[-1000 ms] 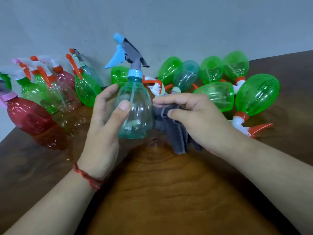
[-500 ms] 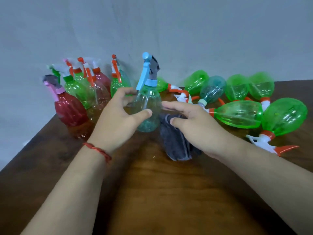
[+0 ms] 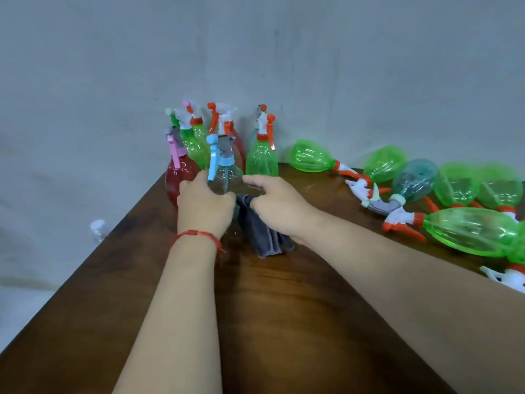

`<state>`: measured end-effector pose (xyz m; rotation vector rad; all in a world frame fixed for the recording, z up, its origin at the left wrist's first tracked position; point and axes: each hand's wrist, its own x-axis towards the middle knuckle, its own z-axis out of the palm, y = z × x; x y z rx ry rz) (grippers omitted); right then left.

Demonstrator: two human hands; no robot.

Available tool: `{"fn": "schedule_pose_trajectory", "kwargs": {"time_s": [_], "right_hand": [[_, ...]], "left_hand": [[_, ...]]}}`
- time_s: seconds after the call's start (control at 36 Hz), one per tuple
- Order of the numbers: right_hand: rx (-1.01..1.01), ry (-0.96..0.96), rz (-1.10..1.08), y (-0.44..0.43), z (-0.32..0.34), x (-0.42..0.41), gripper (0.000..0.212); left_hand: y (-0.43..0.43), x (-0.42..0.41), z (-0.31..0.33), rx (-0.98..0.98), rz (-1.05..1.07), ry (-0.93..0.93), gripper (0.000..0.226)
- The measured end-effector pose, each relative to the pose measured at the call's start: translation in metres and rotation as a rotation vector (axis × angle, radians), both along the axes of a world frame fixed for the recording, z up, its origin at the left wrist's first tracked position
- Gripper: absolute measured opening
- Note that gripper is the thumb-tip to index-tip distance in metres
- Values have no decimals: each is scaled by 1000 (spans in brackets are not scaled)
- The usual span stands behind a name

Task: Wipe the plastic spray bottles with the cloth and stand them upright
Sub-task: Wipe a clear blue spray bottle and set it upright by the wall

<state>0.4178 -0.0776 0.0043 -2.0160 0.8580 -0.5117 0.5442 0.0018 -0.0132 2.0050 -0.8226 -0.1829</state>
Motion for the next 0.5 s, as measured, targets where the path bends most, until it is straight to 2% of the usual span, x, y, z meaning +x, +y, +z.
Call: {"fn": "schedule_pose_trajectory", "kwargs": {"time_s": [0.08,0.14,0.22,0.33,0.44,0.5], "right_hand": [[21,-19,4,0,0,11,66],[30,-30,13,0,-1,16,68],[31,-27,15,0,-3,20,72],[55,-79,-29,-1,-2,13,69],[126,-182,-106,-3,5,-7,51],[188,-241,-155,-2,7,-22,40]], "left_hand": [[-2,2,-4,-49,44,20,67],[-3,3,-5,-111,91,47,70],[-3,1,-6,-165,158,41,55],[1,1,-6,-97,167,53,49],[6,8,1,94,88,32,35],[9,4,9,110,11,13,27]]}}
